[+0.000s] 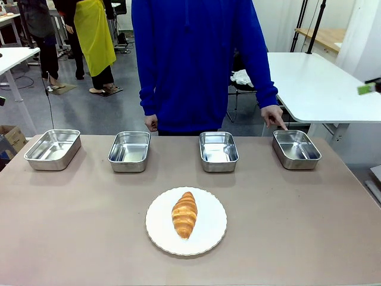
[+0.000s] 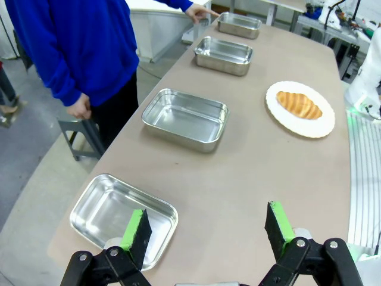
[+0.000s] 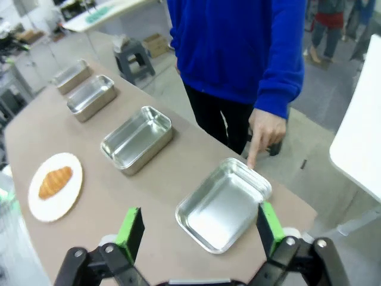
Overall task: Place the bread in the container.
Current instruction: Place the Butter Roll into the Airtight Container indicated by the human.
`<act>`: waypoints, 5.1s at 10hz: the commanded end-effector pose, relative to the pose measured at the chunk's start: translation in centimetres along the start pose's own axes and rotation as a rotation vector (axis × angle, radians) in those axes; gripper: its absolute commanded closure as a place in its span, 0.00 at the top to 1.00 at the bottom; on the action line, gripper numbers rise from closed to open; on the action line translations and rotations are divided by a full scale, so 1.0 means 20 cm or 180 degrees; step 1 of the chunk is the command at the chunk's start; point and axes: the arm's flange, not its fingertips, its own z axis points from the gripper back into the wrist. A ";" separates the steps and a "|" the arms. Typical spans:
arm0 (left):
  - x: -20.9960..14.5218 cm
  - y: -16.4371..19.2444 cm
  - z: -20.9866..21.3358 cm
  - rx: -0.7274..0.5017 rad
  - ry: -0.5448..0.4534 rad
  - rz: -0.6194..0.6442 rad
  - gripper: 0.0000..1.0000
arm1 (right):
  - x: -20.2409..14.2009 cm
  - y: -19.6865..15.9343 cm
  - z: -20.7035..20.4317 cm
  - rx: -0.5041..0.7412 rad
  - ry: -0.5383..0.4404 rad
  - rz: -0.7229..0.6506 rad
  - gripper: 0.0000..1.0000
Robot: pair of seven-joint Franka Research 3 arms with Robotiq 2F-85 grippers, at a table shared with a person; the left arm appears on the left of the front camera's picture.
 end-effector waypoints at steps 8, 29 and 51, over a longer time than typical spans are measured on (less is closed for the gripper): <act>0.00 0.00 0.00 0.0005 -0.0009 -0.0008 1.00 | 0.38 1.27 -1.08 -0.1384 0.1086 -0.1409 1.00; 0.00 0.00 0.00 0.0005 -0.0009 -0.0008 1.00 | -0.09 2.18 -1.75 -0.1619 0.2218 -0.2630 1.00; 0.00 0.00 0.00 0.0005 -0.0009 -0.0008 1.00 | -0.37 2.19 -2.02 -0.1286 0.2755 -0.2237 0.41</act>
